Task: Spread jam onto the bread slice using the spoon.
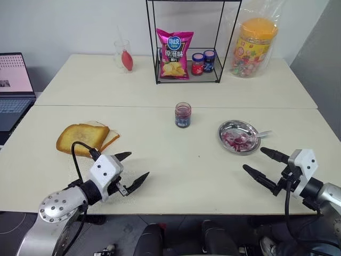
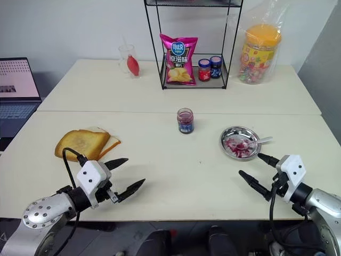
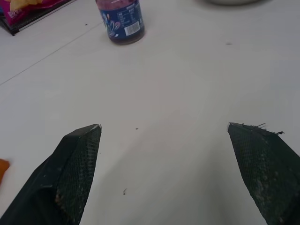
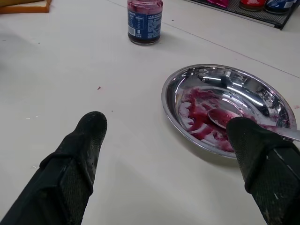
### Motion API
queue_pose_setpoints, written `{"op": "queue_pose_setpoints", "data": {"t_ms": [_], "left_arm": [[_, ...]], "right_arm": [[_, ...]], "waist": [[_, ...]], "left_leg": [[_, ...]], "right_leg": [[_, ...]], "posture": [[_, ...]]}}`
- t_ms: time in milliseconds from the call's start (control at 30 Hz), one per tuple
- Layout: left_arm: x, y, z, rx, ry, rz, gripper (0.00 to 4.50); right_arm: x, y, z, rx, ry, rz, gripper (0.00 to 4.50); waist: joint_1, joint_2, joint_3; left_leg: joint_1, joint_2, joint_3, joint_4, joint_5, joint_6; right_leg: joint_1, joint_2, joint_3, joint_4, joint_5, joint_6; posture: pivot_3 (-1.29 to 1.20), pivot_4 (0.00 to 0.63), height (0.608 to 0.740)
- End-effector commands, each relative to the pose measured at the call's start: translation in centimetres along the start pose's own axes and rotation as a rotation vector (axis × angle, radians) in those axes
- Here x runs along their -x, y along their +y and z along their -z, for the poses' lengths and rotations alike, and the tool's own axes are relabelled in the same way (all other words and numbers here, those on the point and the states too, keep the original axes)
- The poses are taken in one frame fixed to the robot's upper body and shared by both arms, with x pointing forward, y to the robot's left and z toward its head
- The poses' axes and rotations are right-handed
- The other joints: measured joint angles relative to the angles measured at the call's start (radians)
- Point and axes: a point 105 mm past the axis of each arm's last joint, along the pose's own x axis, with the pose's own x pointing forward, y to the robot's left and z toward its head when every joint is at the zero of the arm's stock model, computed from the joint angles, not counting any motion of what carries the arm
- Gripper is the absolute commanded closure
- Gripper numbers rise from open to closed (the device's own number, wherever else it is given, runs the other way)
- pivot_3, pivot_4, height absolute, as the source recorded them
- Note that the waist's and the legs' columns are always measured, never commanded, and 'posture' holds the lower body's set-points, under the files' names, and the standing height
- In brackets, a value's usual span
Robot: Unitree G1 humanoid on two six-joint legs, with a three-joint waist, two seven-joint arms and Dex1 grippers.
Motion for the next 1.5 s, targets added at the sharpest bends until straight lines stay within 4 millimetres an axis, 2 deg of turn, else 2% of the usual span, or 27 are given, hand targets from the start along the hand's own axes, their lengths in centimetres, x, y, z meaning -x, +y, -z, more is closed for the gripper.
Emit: {"op": "queue_pose_setpoints", "data": {"t_ms": [33, 100, 200, 367, 433, 500, 567, 633, 767, 867, 1067, 1233, 1500], "left_arm": [[0.1, 0.7, -1.5, -0.054, -0.062, -0.047, 0.00], [0.2, 1.6, -1.6, -0.097, -0.074, -0.112, 0.00], [0.9, 4.0, -2.3, -0.131, -0.114, -0.269, 0.00], [2.7, 6.9, -2.8, -0.085, -0.172, -0.501, 0.00], [4.5, 9.4, -1.9, 0.033, -0.184, -0.692, 0.00], [7.0, 11.9, -0.1, 0.207, -0.189, -0.892, 0.00], [8.9, 13.3, 1.9, 0.386, -0.200, -1.033, 0.00], [9.5, 13.7, 2.8, 0.484, -0.212, -1.085, 0.00], [9.3, 13.5, 4.1, 0.629, -0.214, -1.120, 0.00], [9.0, 13.3, 4.5, 0.684, -0.213, -1.120, 0.00], [6.8, 13.3, 6.9, 0.911, -0.180, -1.143, 0.00], [5.3, 13.7, 6.5, 0.983, -0.193, -1.113, 0.00], [3.5, 14.4, 6.3, 1.027, -0.201, -1.129, 0.00]], "right_arm": [[0.1, 0.0, -0.6, 0.033, -0.024, -0.007, 0.05], [-0.1, 0.1, -0.8, 0.035, -0.032, -0.012, 0.05], [-0.6, 0.2, -1.4, 0.042, -0.054, -0.023, 0.05], [-1.6, 0.4, -2.6, 0.056, -0.094, -0.051, 0.05], [-2.7, 0.7, -3.6, 0.065, -0.114, -0.073, 0.05], [-4.0, 1.4, -4.6, 0.067, -0.118, -0.124, 0.05], [-5.4, 2.6, -5.7, 0.087, -0.112, -0.201, 0.05], [-6.2, 3.3, -6.5, 0.099, -0.111, -0.249, 0.05], [-7.2, 4.0, -8.0, 0.108, -0.127, -0.305, 0.05], [-7.3, 4.2, -8.2, 0.117, -0.125, -0.322, 0.05], [-7.3, 4.6, -8.4, 0.155, -0.108, -0.384, 0.05], [-7.0, 5.3, -8.8, 0.168, -0.085, -0.464, 0.05], [-7.1, 5.2, -9.2, 0.178, -0.077, -0.468, 0.05]], "waist": [[0.000, 0.000, 0.000], [0.000, 0.000, 0.000], [0.000, 0.000, 0.000], [0.000, 0.000, 0.000], [-0.001, 0.000, 0.000], [-0.003, 0.000, 0.000], [-0.003, 0.000, 0.000], [-0.003, -0.001, 0.000], [0.007, -0.003, -0.001], [0.012, -0.005, -0.002], [0.008, -0.006, -0.001], [0.004, -0.008, -0.001], [0.004, -0.008, -0.001]], "left_leg": [[0.000, 0.000, 0.000, 0.000, 0.000, 0.000], [0.000, 0.000, 0.000, 0.000, 0.000, 0.000], [0.000, 0.000, 0.000, 0.000, 0.000, 0.000], [0.000, -0.001, 0.000, 0.000, 0.000, 0.000], [0.000, -0.001, 0.000, 0.000, 0.000, 0.000], [0.000, -0.001, 0.000, 0.001, 0.000, 0.000], [0.000, 0.001, -0.002, 0.003, 0.000, 0.000], [0.000, 0.001, -0.003, 0.004, 0.000, 0.000], [-0.006, 0.001, -0.007, 0.010, -0.001, -0.001], [-0.007, -0.001, -0.008, 0.013, -0.001, -0.001], [-0.006, -0.001, -0.007, 0.014, -0.001, -0.001], [-0.007, 0.000, -0.007, 0.015, 0.000, -0.001], [-0.007, 0.000, -0.007, 0.014, -0.001, -0.001]], "right_leg": [[0.000, 0.000, 0.000, 0.000, 0.000, 0.000], [0.000, 0.000, 0.000, 0.000, 0.000, 0.000], [0.000, 0.000, 0.000, 0.000, 0.000, 0.000], [0.000, 0.000, 0.000, 0.000, 0.001, 0.002], [0.000, 0.000, 0.000, 0.000, 0.003, 0.004], [0.000, 0.001, 0.000, 0.001, 0.004, 0.007], [0.000, 0.002, -0.002, 0.001, 0.005, 0.006], [0.001, 0.004, -0.002, 0.002, 0.006, 0.006], [0.000, 0.003, -0.006, 0.001, 0.006, 0.007], [0.001, 0.001, -0.007, 0.000, 0.007, 0.008], [0.001, 0.001, -0.006, 0.000, 0.010, 0.009], [0.001, 0.003, -0.006, -0.001, 0.011, 0.008], [0.001, 0.003, -0.006, -0.002, 0.011, 0.009]], "posture": [[0.00, 0.150, 0.740], [0.00, 0.150, 0.740], [0.00, 0.150, 0.740], [0.00, 0.150, 0.740], [0.00, 0.150, 0.740], [0.00, 0.150, 0.740], [0.00, 0.150, 0.740], [0.00, 0.150, 0.740], [0.00, 0.150, 0.740], [0.00, 0.150, 0.740], [0.00, 0.150, 0.740], [0.00, 0.150, 0.740], [0.00, 0.150, 0.740]]}}
